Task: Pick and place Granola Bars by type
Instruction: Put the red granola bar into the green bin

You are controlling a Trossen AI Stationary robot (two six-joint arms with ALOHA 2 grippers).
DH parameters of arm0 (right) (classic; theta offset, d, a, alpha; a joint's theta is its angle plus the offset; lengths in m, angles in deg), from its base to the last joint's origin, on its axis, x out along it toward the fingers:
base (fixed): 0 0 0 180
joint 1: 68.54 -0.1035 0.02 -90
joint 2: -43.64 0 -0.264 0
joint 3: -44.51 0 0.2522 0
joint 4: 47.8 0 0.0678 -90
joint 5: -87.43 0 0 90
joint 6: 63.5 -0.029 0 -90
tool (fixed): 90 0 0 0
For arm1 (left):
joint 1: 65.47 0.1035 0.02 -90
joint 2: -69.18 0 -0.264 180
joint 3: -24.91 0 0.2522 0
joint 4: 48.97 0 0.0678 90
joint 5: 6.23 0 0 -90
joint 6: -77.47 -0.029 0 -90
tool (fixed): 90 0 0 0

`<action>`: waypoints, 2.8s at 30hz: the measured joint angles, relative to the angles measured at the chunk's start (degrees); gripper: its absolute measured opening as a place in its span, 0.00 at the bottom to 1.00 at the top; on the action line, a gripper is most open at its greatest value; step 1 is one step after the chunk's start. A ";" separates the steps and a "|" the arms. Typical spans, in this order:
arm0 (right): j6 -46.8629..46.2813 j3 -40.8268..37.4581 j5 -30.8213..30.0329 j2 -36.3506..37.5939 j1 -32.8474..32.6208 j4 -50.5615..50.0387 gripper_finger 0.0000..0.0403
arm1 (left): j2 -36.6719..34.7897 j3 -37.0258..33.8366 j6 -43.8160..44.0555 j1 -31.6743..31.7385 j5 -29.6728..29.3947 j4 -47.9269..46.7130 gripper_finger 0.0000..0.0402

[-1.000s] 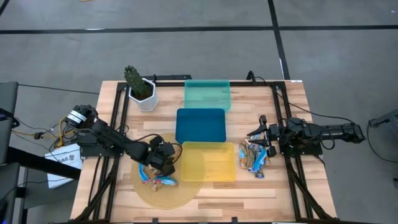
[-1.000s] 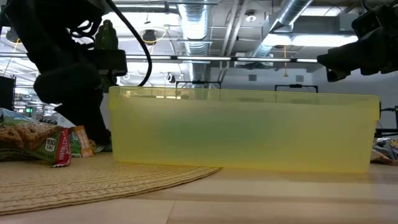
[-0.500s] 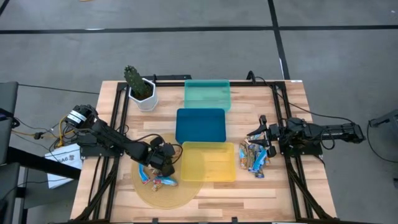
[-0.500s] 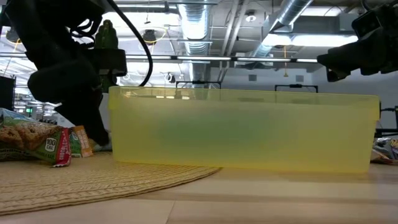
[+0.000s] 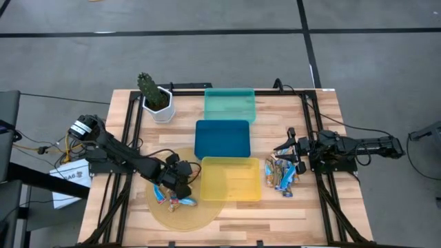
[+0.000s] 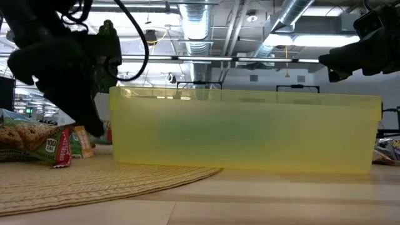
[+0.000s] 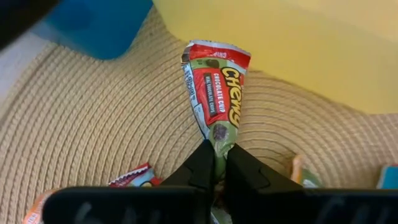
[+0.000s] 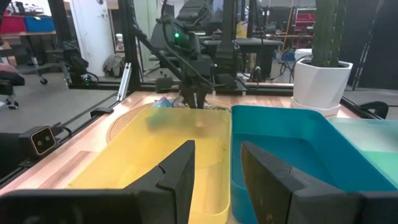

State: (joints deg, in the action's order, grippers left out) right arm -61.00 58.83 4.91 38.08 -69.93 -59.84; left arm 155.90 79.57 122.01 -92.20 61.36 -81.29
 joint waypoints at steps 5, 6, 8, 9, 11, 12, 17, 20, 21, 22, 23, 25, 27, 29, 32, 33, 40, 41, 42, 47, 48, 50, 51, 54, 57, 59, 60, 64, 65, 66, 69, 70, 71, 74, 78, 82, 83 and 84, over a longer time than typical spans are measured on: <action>0.01 0.00 0.00 0.00 0.00 0.00 0.31 | -2.86 0.00 -0.68 -1.28 -2.15 -0.06 0.02; 0.01 0.00 0.00 0.00 0.00 0.00 0.31 | -3.47 0.00 -0.72 -1.47 -2.63 -0.04 0.02; -0.01 0.00 0.00 0.00 0.01 0.00 0.31 | -4.87 0.00 -0.79 -1.89 -4.48 -0.07 0.03; 0.01 0.00 0.00 0.00 0.01 0.00 0.31 | -5.64 0.00 -0.80 -2.11 -5.61 -0.03 0.04; 0.01 0.00 0.00 0.02 0.02 0.00 0.31 | -7.17 0.00 -0.81 -2.51 -7.76 0.07 0.05; 0.01 0.00 0.00 0.00 0.02 0.00 0.31 | -7.81 0.00 -0.81 -2.63 -8.67 0.07 0.05; 0.01 0.00 0.00 0.00 0.02 0.00 0.31 | -11.85 0.00 -0.83 -3.77 -12.51 0.09 0.04; 0.01 0.00 -0.01 0.01 0.01 0.00 0.31 | -14.81 0.00 -0.87 -4.49 -14.95 0.04 0.04; 0.01 0.00 -0.01 0.00 0.02 0.00 0.31 | -16.01 0.00 -1.17 -4.75 -15.79 0.05 0.04; 0.01 0.00 0.00 0.00 0.00 0.00 0.31 | -17.12 0.00 -1.58 -4.91 -16.50 0.20 0.04; 0.01 0.00 0.00 0.00 0.00 0.00 0.31 | -18.19 0.00 -1.95 -5.14 -17.16 0.18 0.04; 0.01 0.00 -0.02 0.00 0.00 0.00 0.31 | -20.49 0.00 -2.94 -5.55 -18.33 0.00 0.04; 0.01 0.00 -0.01 0.01 0.01 0.00 0.31 | -22.69 0.00 -4.19 -5.88 -19.40 0.22 0.04; 0.01 0.00 0.00 0.00 0.02 0.00 0.31 | -24.76 0.00 -5.58 -6.09 -20.25 -0.04 0.04; 0.01 0.00 -0.02 0.01 0.01 0.00 0.31 | -27.24 0.00 -8.06 -6.12 -21.17 0.05 0.04; 0.01 0.00 -0.02 0.01 0.01 0.00 0.31 | -27.86 0.00 -8.72 -6.15 -21.40 -0.20 0.04; 0.01 0.00 -0.02 0.01 0.00 0.00 0.31 | -29.12 0.00 -10.05 -6.15 -21.60 -1.59 0.04; 0.01 0.00 -0.01 0.00 0.02 0.00 0.31 | -29.12 0.00 -10.52 -6.15 -21.58 -1.50 0.04; -0.01 0.00 -0.02 0.00 0.00 0.00 0.31 | -29.12 0.00 -10.86 -6.15 -21.60 -1.38 0.04; 0.01 0.00 -0.02 0.01 0.00 0.00 0.31 | -29.12 0.00 -11.02 -5.36 -23.35 -1.22 0.04; 0.01 0.00 -0.02 0.00 0.00 0.00 0.31 | -29.12 0.00 -11.02 -4.85 -24.04 -1.20 0.04; 0.01 0.00 -0.01 0.01 0.01 0.00 0.31 | -29.12 0.00 -11.04 -3.18 -25.20 -1.18 0.04; 0.01 0.00 -0.02 0.00 0.00 0.00 0.31 | -29.12 0.00 -11.07 -2.18 -25.53 -1.18 0.04; 0.01 0.00 -0.02 0.00 0.02 0.00 0.31 | -29.12 0.00 -12.86 1.64 -26.15 -0.66 0.04; 0.01 0.00 -0.02 0.00 0.00 0.00 0.31 | -29.12 0.00 -15.92 5.73 -26.70 0.75 0.04; 0.01 0.00 -0.02 0.01 0.00 0.00 0.31 | -29.12 0.00 -18.72 8.59 -27.09 1.77 0.04; 0.01 0.00 -0.01 0.02 0.01 0.00 0.31 | -29.10 0.00 -20.36 10.02 -27.21 2.41 0.04; 0.01 0.00 -0.01 0.00 0.01 0.00 0.31 | -29.11 0.00 -25.02 16.05 -28.52 3.32 0.04; 0.01 0.00 -0.02 0.00 0.00 0.00 0.31 | -29.12 0.00 -25.93 17.60 -28.67 3.54 0.04; 0.01 0.00 0.00 0.02 0.02 0.00 0.31 | -29.16 0.00 -26.81 19.02 -28.68 3.86 0.04; 0.01 0.00 0.00 0.00 0.02 0.00 0.31 | -29.93 0.00 -29.49 22.73 -28.70 5.33 0.04; 0.01 0.00 -0.01 0.01 0.02 0.00 0.31 | -30.13 0.00 -30.44 23.84 -28.68 5.85 0.04; 0.01 0.00 -0.02 0.02 0.00 0.00 0.31 | -30.35 0.00 -31.17 24.82 -28.68 5.97 0.04; 0.01 0.00 0.00 0.02 0.01 0.00 0.31 | -30.95 0.00 -32.21 27.22 -28.68 6.25 0.04; 0.01 0.00 -0.02 0.01 0.01 0.00 0.31 | -30.94 0.00 -33.01 28.66 -28.64 6.12 0.04; 0.01 0.00 -0.01 0.01 0.01 0.00 0.31 | -30.29 0.00 -33.03 28.87 -28.62 6.23 0.04; 0.01 0.00 -0.02 0.00 0.01 0.00 0.31 | -30.28 0.00 -33.01 28.87 -28.54 6.26 0.04; 0.01 0.00 0.00 0.02 0.00 0.00 0.31 | -30.31 0.00 -32.99 28.92 -28.54 6.61 0.04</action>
State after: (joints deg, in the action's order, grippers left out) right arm -61.00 58.83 4.91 38.10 -69.93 -59.84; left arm 125.59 79.57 89.02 -63.28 32.82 -74.68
